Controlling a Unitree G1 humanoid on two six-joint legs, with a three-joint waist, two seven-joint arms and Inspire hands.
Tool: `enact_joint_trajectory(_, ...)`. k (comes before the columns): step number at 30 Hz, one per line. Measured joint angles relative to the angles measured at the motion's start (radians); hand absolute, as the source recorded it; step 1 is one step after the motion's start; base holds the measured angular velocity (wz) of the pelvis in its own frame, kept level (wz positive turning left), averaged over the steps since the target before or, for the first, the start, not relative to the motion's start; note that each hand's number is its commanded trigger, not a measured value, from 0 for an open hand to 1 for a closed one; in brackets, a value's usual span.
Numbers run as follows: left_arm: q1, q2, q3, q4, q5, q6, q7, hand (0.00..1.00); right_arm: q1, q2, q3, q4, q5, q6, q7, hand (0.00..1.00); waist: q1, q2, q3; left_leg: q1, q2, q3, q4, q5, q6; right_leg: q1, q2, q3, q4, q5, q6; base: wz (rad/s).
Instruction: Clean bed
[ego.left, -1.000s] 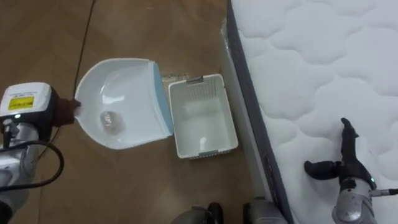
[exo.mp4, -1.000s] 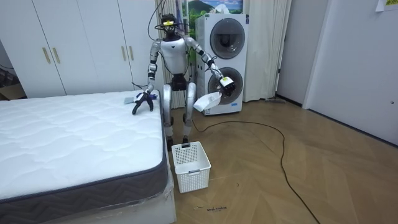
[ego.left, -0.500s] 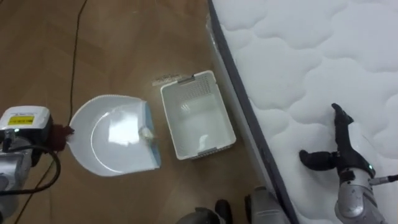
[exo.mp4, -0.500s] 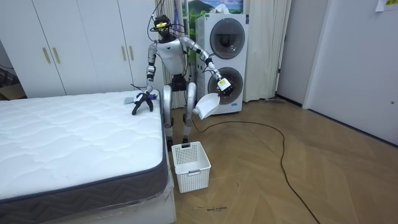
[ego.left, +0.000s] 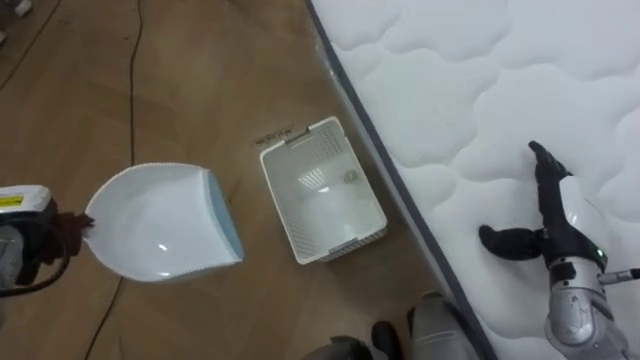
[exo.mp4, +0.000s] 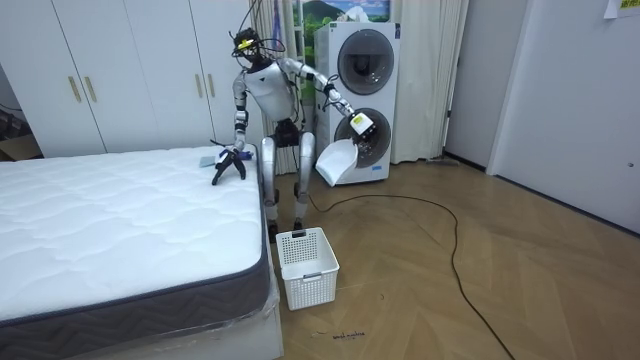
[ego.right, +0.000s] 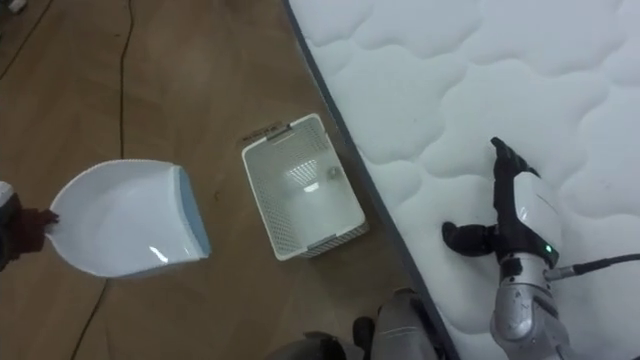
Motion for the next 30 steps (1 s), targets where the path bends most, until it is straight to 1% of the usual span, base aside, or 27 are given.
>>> enact_joint_trajectory(7,-0.001,0.001,0.0,0.026,0.0,0.0,-0.057,1.0,-0.003,0.0,0.001,0.008,-0.003,-0.016,0.023,0.0,-0.017,0.0,0.0006,0.011,0.0,0.001,-0.012,0.006,-0.003,0.01,0.003,0.006,-0.007,-0.006,-0.004,0.01)
enact_joint_trajectory(15,-0.003,0.001,-0.001,0.057,-0.004,0.0,-0.1,1.0,-0.002,0.002,0.008,0.007,0.001,-0.017,0.023,0.0,-0.022,-0.005,0.0046,0.015,0.003,0.0,-0.035,0.008,-0.003,0.016,0.009,0.008,-0.033,-0.008,-0.004,0.0)
enact_joint_trajectory(16,-0.005,0.001,-0.001,0.057,-0.011,0.0,-0.1,1.0,-0.002,0.003,0.008,0.006,0.001,-0.017,0.022,0.0,-0.023,-0.005,0.0046,0.014,0.003,-0.001,-0.035,0.008,-0.002,0.015,0.009,0.006,-0.034,-0.008,-0.004,0.04)
enact_joint_trajectory(18,-0.01,0.001,-0.001,0.056,-0.067,0.0,-0.098,1.0,-0.001,0.004,0.011,0.006,0.014,-0.017,0.018,0.0,-0.025,-0.008,0.0066,0.012,0.006,-0.001,-0.035,0.007,0.0,0.016,0.009,0.004,-0.034,-0.008,-0.004,0.02)
enact_joint_trajectory(19,-0.01,0.001,-0.001,0.056,-0.067,0.0,-0.097,1.0,0.0,0.004,0.011,0.006,0.014,-0.017,0.018,0.0,-0.025,-0.008,0.0066,0.012,0.006,-0.001,-0.035,0.007,0.0,0.016,0.009,0.004,-0.034,-0.008,-0.004,0.0)
enact_joint_trajectory(21,-0.021,0.001,-0.001,0.053,-0.142,-0.001,-0.088,1.0,0.003,0.004,0.019,0.004,0.021,-0.022,0.002,0.0,-0.023,-0.02,0.0152,0.011,0.006,-0.001,-0.037,0.007,0.0,0.013,0.009,0.005,-0.032,-0.008,-0.004,0.0)
enact_joint_trajectory(23,-0.022,-0.002,0.0,0.049,-0.187,-0.008,-0.071,1.0,0.0,0.003,0.02,0.008,0.022,-0.034,-0.009,0.0,-0.018,-0.022,0.0156,0.007,0.008,-0.001,-0.037,0.007,0.0,0.012,0.013,0.005,-0.034,-0.007,-0.005,0.02)
enact_joint_trajectory(25,-0.022,-0.008,0.0,0.037,-0.197,-0.016,-0.048,1.0,0.009,0.003,0.023,0.031,0.021,-0.052,-0.026,0.0,-0.02,-0.024,0.0162,0.012,0.012,0.001,-0.037,0.007,0.0,0.019,0.013,0.002,-0.036,-0.007,-0.006,0.08)
enact_joint_trajectory(27,-0.022,-0.01,0.004,0.002,-0.227,-0.028,0.001,1.0,0.009,0.003,0.024,0.051,0.023,-0.064,-0.033,0.0,-0.019,-0.035,0.0231,0.024,0.017,0.007,-0.038,0.007,0.0,0.032,0.009,-0.004,-0.036,-0.007,-0.006,0.12)
enact_joint_trajectory(29,-0.022,-0.01,0.009,-0.033,-0.255,-0.045,0.043,1.0,0.007,0.003,0.024,0.069,0.023,-0.074,-0.034,0.0,-0.017,-0.04,0.0216,0.023,0.02,0.007,-0.034,0.006,0.001,0.034,0.011,-0.006,-0.043,-0.007,-0.006,0.05)
enact_joint_trajectory(30,-0.019,-0.012,0.018,-0.056,-0.274,-0.063,0.067,1.0,0.006,0.003,0.024,0.078,0.022,-0.081,-0.034,0.0,-0.008,-0.041,0.0212,0.023,0.026,0.009,-0.033,0.006,0.001,0.039,0.013,-0.006,-0.055,-0.003,-0.009,-0.07)
